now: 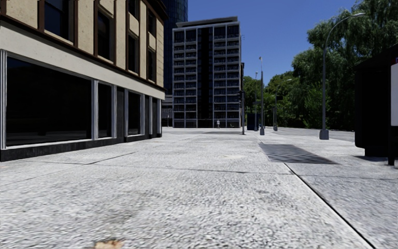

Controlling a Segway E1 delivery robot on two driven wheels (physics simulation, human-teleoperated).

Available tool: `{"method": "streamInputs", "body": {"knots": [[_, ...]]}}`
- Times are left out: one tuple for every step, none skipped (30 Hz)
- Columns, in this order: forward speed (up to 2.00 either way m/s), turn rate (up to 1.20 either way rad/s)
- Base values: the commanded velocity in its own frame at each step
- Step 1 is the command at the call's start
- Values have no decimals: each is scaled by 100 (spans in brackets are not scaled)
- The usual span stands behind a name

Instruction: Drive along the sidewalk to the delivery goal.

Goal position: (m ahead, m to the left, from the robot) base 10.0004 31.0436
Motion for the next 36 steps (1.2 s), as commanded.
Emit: {"method": "streamInputs", "body": {"knots": [[200,0],[200,0],[200,0],[200,0],[200,0],[200,0],[200,0],[200,0],[200,0],[200,0],[200,0],[200,0],[200,0],[200,0],[200,0],[200,0],[200,0],[200,0],[200,0],[200,0],[200,0],[200,0],[200,0],[200,0],[200,0],[200,0],[200,0],[200,0],[200,0],[200,0],[200,0],[200,0],[200,0],[200,0],[200,0],[200,0]]}}
